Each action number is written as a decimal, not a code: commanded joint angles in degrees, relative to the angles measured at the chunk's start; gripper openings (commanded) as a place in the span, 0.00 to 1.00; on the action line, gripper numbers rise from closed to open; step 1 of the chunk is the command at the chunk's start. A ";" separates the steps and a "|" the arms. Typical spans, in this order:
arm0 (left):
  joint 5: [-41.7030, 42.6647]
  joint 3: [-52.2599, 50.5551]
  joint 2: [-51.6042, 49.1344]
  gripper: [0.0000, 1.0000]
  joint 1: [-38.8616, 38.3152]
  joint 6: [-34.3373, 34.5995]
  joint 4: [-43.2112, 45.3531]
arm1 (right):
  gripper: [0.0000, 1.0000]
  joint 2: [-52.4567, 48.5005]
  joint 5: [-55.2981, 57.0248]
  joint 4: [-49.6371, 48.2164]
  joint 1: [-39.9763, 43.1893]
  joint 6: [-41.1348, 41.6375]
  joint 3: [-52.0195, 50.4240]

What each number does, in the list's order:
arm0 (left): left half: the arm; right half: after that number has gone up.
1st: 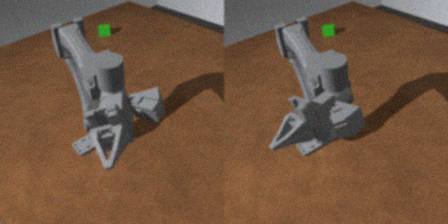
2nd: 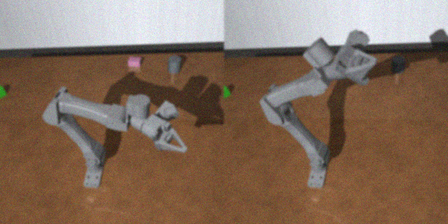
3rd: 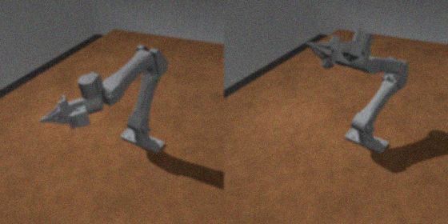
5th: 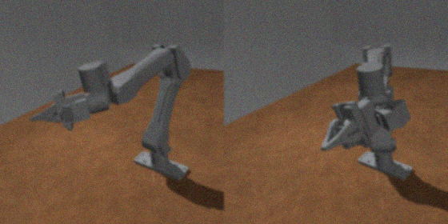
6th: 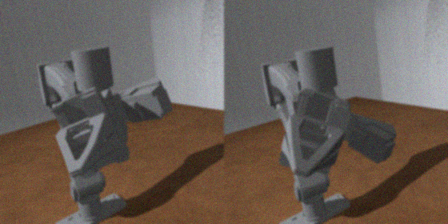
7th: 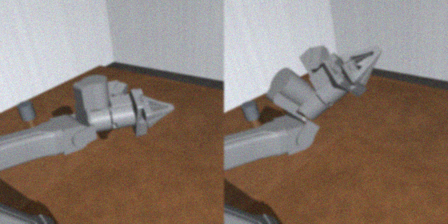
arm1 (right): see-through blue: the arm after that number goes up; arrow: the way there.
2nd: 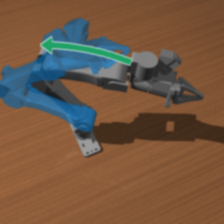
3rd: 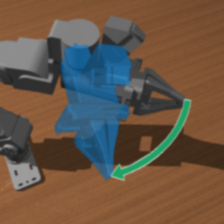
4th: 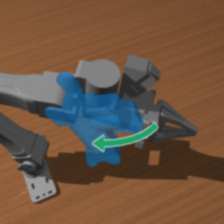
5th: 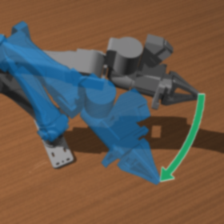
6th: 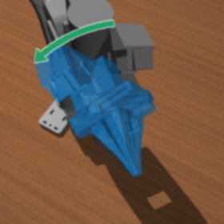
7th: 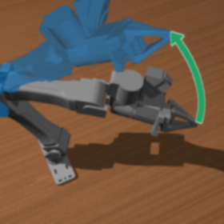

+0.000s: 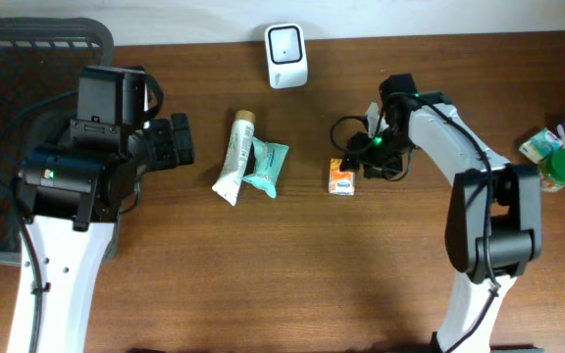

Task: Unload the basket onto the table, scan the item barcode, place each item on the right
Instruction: 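Regrasp the orange packet with the right gripper and lift it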

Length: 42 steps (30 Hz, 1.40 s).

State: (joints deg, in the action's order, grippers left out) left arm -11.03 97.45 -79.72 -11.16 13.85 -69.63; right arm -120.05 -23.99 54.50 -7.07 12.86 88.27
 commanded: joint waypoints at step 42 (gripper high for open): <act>-0.81 -0.02 0.02 0.99 0.20 -0.87 -0.13 | 0.04 -3.98 -64.00 -25.99 1.44 -17.14 -0.09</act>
State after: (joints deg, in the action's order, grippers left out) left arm -11.03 97.45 -79.72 -11.16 13.85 -69.67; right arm -123.52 -86.30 28.25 -5.93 -3.46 88.07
